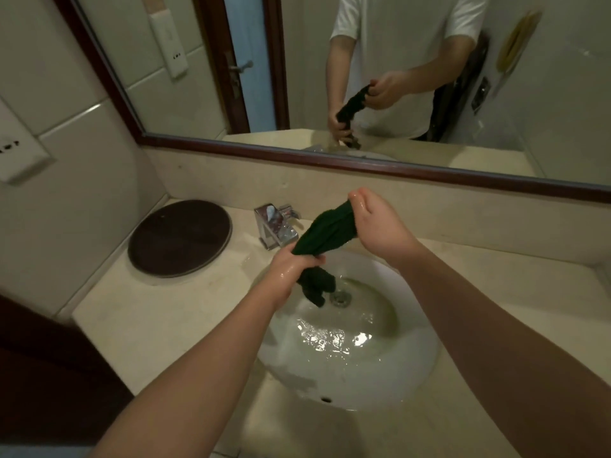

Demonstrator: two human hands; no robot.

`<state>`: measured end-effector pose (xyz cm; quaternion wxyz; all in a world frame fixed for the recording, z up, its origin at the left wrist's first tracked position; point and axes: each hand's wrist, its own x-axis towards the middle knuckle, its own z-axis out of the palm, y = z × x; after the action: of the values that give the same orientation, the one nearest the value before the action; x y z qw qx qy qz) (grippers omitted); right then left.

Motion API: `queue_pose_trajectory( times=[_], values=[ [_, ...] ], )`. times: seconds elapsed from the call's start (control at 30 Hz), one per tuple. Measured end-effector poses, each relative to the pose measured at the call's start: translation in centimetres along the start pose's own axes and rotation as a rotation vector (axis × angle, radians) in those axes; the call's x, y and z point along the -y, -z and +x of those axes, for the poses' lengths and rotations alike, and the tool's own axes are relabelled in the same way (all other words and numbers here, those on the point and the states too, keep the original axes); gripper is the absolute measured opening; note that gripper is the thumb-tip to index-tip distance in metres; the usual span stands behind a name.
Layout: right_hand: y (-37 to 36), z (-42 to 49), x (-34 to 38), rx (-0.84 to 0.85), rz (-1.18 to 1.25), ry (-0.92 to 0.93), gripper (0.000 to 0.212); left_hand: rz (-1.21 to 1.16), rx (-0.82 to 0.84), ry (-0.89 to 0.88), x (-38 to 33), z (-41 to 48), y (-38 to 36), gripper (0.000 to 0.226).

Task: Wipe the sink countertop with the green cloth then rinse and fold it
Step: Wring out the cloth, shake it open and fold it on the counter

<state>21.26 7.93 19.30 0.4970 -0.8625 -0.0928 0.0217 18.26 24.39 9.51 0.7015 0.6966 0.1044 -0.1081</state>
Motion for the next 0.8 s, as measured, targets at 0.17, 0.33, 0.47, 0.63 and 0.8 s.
queue_pose_trajectory(
  times=[0.17, 0.33, 0.47, 0.63, 0.8],
  values=[
    [-2.2, -0.7, -4.6, -0.222, 0.194, -0.188, 0.029, -0.657, 0.091, 0.059, -2.1, 1.2, 0.9, 0.058],
    [-5.6, -1.5, -7.4, -0.154, 0.340, -0.389, 0.030, -0.879, 0.146, 0.142, -4.4, 1.6, 0.2, 0.022],
    [-6.2, -1.0, -7.4, 0.165, 1.009, -0.674, 0.053, -0.829, 0.164, 0.151, -4.3, 2.6, -0.1, 0.011],
    [-6.1, -0.1, -6.2, 0.487, 1.157, -0.629, 0.054, -0.677, 0.204, 0.265, -4.4, 3.8, -0.5, 0.016],
    [-5.4, 1.4, -5.5, 0.664, 0.855, -0.682, 0.023, -0.428, 0.246, 0.066, -4.9, 4.8, -0.1, 0.015]
  ],
)
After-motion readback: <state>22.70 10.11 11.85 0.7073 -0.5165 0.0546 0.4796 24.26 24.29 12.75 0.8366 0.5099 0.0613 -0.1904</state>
